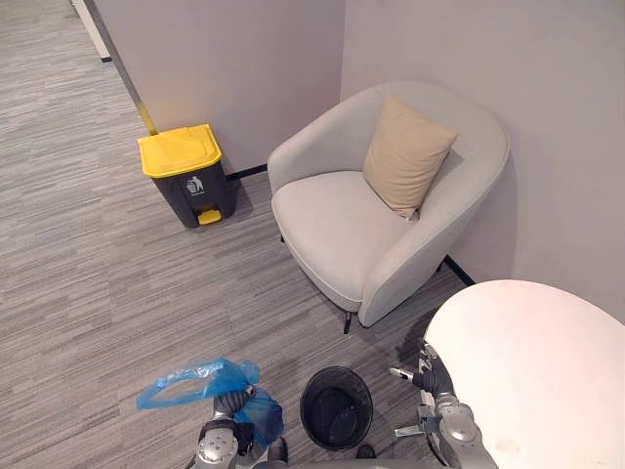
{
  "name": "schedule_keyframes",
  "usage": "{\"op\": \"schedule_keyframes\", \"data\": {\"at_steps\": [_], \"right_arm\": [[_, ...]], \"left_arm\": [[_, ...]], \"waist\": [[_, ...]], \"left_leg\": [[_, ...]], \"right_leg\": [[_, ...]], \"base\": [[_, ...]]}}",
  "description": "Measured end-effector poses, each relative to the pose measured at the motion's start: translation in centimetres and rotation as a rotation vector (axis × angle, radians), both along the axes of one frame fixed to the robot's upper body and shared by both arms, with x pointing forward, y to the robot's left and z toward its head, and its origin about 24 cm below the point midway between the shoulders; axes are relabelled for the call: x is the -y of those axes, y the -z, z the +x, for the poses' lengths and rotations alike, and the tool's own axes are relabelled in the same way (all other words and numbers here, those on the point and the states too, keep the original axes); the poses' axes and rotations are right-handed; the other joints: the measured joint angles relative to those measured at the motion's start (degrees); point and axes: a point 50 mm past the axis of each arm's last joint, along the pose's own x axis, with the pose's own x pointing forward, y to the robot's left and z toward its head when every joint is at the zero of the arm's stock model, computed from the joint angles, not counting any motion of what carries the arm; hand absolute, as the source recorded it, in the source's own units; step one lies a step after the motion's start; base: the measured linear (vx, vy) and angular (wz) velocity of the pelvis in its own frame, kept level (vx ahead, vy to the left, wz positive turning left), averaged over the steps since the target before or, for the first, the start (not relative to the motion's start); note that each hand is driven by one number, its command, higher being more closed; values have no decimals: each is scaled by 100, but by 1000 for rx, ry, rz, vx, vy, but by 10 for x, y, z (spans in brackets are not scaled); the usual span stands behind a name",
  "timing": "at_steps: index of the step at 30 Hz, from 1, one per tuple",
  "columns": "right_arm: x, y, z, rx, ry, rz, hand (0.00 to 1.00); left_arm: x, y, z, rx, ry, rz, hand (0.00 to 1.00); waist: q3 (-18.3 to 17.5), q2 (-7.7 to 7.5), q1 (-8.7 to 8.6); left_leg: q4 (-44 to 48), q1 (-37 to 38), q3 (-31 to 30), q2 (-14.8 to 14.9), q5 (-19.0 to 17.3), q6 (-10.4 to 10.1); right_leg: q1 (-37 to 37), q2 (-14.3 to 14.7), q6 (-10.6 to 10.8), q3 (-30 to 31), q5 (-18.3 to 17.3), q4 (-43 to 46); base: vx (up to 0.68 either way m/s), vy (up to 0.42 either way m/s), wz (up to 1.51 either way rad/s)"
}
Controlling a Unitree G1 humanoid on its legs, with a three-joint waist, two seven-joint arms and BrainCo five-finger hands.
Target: Gather rubbish on tea table into small bin, then transfer packed bag to large trash can.
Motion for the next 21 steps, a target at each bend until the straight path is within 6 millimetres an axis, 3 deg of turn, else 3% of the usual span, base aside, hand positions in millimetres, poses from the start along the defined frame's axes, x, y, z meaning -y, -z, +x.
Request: {"op": "schedule_keyframes", "data": {"at_steps": [5,9,10,11,13,14,15,16,17,18,20,21], "right_arm": [[-9,-13,25,68,-61,-32,0],[-14,-24,35,122,-91,-65,0],[-16,-27,37,135,-105,-72,0],[-20,-27,36,138,-117,-69,0],[-30,-30,37,154,-154,-64,0],[-34,-34,41,178,-167,-66,0],[-34,-38,47,195,-175,-73,0],[-33,-44,52,224,-175,-85,0],[-32,-47,54,238,-173,-89,0],[-33,-52,57,265,-165,-93,0],[-26,-55,56,278,-140,-116,0],[-25,-54,56,275,-136,-117,0]], "left_arm": [[1,-2,5,23,8,-19,100],[5,-16,28,110,27,-21,100],[7,-21,32,138,26,-27,100],[7,-25,37,160,31,-26,100],[7,-29,37,184,27,-25,100],[6,-32,38,203,24,-26,100],[7,-33,39,212,20,-32,100],[20,-31,33,206,1,-75,100],[22,-31,32,210,-4,-82,100],[26,-31,32,212,2,-92,100],[39,-32,35,219,35,-119,100],[40,-32,35,221,38,-119,100]], "waist": [[220,-16,6],[408,-72,14],[458,-57,31],[470,-121,16],[423,-255,71],[422,-342,163],[440,-291,204],[395,-123,457],[407,-127,512],[447,-143,549],[586,72,420],[605,104,432]], "left_leg": [[58,-144,310,-20,-4,12],[688,-573,154,-140,-180,152],[736,-665,129,-78,-189,173],[843,-667,-48,-193,-185,175],[1120,-833,-245,-314,-185,174],[1381,-1077,-265,-367,-188,168],[1478,-1203,-273,-355,-189,164],[1447,-1351,-247,-160,-120,101],[1456,-1396,-235,-119,-65,31],[1510,-1499,-247,-98,-7,4],[1527,-1671,-591,7,212,-125],[1460,-1675,-643,49,283,-163]], "right_leg": [[-502,-39,20,308,-42,476],[-891,-263,153,276,-314,1219],[-1012,-346,257,376,-691,1777],[-1169,-512,320,446,-1131,2945],[-1093,-722,531,628,-1463,3901],[-1108,-730,606,725,-1600,3856],[-1102,-642,565,717,-1645,3720],[-915,-392,398,759,-1744,3071],[-858,-356,247,776,-1849,2901],[-902,-348,60,777,-1974,2850],[-918,-157,-87,442,-1882,2900],[-924,-84,-144,357,-1847,2889]], "base": [[-30,17,-31],[-68,26,22],[-74,-25,56],[-56,-59,73],[-64,-156,81],[-129,-208,64],[-224,-182,18],[-196,-110,-13],[-256,-157,-22],[-197,-144,17],[-316,-163,54],[-353,-147,52]]}}
